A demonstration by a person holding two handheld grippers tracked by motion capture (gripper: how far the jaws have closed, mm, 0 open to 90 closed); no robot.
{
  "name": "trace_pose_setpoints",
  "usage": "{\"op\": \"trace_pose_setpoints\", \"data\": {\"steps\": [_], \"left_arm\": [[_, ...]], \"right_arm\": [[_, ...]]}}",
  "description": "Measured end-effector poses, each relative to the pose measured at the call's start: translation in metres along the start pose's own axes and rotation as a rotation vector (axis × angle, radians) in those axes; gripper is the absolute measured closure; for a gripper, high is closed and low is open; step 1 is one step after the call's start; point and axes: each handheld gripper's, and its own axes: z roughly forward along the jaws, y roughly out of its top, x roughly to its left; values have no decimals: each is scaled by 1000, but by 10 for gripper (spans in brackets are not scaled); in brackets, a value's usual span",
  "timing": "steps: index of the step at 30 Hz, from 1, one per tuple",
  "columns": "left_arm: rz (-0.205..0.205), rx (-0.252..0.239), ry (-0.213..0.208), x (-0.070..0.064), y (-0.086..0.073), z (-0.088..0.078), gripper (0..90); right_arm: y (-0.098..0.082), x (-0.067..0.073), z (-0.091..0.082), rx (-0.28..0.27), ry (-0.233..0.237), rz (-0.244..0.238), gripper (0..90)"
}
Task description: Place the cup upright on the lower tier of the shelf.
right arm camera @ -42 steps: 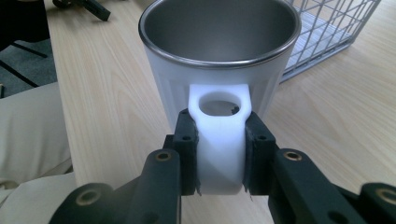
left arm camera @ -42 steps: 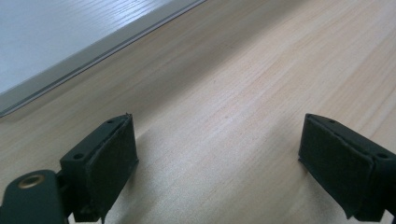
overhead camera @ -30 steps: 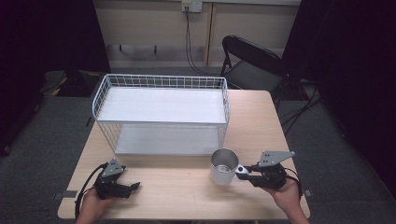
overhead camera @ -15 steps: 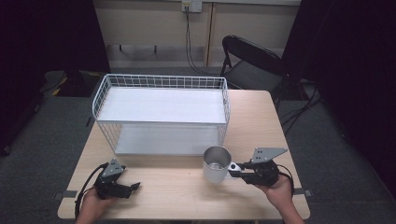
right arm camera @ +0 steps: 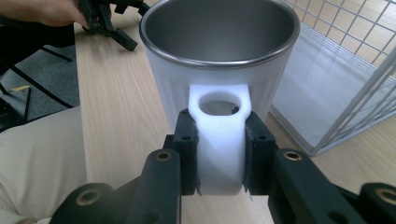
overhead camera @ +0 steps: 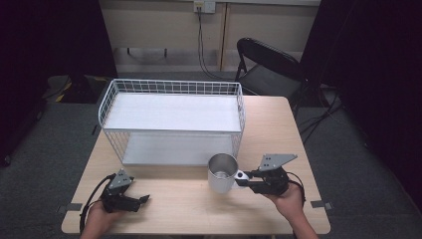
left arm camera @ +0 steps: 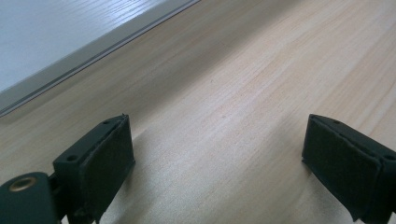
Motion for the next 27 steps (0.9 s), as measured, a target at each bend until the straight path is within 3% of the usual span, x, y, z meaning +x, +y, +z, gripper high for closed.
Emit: {"op": "trace_pose_setpoints", "data": {"steps": [27], "left_arm": [[-1,1,-1,0,0,0,76]], "right_arm": [[23,4,29,-5,11,-5,715]]}}
